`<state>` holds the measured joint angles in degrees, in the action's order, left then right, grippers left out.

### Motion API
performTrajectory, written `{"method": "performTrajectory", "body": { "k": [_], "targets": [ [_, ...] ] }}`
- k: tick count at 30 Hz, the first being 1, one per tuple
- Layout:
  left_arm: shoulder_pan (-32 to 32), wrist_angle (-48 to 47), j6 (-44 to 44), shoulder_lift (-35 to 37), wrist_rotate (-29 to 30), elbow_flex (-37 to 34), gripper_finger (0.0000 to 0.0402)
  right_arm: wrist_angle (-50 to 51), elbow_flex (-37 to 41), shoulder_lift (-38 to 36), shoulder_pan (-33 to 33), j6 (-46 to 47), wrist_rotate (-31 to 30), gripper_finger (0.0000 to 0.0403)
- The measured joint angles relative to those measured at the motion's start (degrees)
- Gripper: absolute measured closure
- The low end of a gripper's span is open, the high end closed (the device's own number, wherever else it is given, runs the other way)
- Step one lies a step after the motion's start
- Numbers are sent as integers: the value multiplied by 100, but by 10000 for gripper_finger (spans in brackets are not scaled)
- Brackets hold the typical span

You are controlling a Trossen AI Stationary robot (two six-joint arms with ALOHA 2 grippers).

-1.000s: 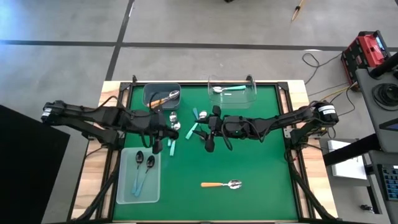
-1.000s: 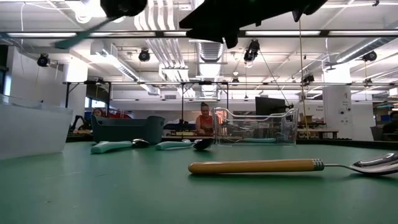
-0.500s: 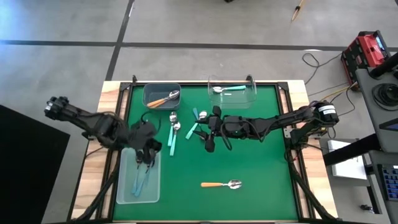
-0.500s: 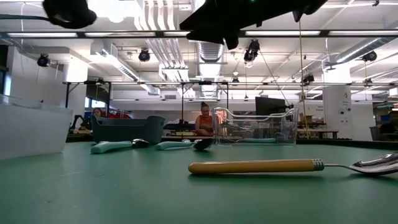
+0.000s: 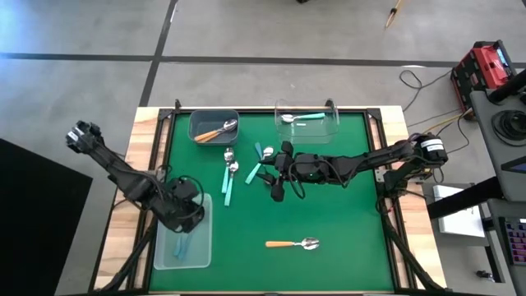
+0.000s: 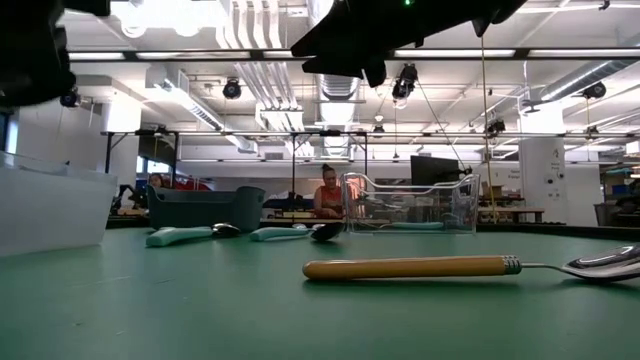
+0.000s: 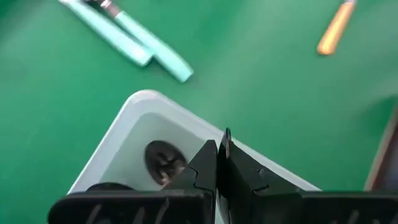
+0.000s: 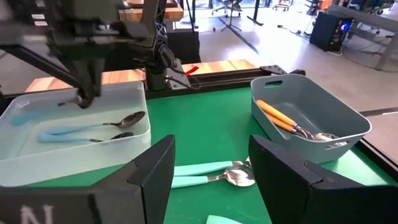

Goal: Sort silverware by color (type)
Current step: Put the dark blue spoon into the white bin

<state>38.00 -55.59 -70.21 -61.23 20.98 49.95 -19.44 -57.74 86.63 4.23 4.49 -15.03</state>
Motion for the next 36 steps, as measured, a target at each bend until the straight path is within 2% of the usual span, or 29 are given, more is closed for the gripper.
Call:
{"method": "performTrajectory", "body": {
  "k": [9, 19, 29, 36],
  "targets": [
    [24, 27, -426, -2, 99, -640, 401, 10, 0, 52, 13, 154, 2, 207],
    [33, 74, -491, -7, 98, -701, 401, 14, 0, 259, 13, 247, 2, 207],
    [46, 128, 24, -239, 69, -854, 401, 72, -2, 286, 13, 258, 3, 207],
    [46, 205, 45, -289, 78, -996, 401, 74, -2, 286, 13, 259, 2, 207]
  ]
}}
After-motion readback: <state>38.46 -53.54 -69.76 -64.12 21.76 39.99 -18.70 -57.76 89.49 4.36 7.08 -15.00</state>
